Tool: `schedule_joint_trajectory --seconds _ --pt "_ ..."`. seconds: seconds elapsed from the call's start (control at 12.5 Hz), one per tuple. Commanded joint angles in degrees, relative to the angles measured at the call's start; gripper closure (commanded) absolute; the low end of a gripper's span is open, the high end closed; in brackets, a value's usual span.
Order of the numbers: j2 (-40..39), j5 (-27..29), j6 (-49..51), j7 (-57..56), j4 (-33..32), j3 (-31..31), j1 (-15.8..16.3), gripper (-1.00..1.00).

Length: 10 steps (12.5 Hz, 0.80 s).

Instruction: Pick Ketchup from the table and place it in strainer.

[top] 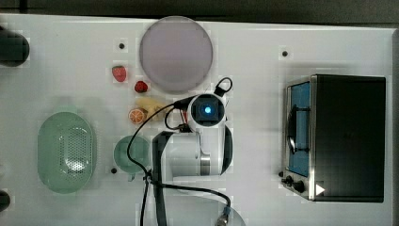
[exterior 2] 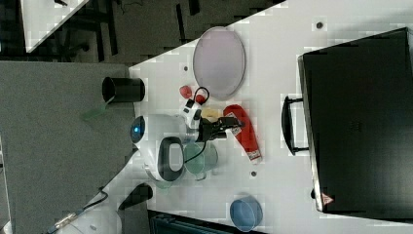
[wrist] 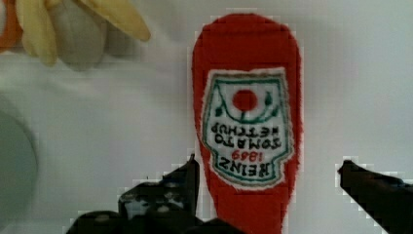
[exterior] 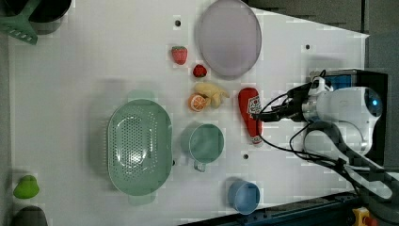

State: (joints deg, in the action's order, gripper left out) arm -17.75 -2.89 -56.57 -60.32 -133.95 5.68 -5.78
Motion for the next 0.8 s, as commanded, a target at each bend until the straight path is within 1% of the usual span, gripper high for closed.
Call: schedule_joint_trajectory --seconds 0.08,0.24,0.32,0.48,0.56,0.8 --pt "-2.5 0.1 -4.8 0.9 -0.2 0.8 0.8 -1.0" --pt "-4.4 0.1 -6.5 1.7 -0.9 0.7 0.8 -1.0" --pt "-5.2 0.1 -7.0 2.3 -1.0 0.6 0.8 -0.92" --pt "-5.9 0.1 -7.6 2.2 -0.9 0.7 0.9 -0.43" --pt "-5.6 0.1 -7.6 2.2 -0.8 0.7 0.9 -0.22" --pt "-2.9 0.1 -7.2 2.2 -0.5 0.6 0.9 -0.22"
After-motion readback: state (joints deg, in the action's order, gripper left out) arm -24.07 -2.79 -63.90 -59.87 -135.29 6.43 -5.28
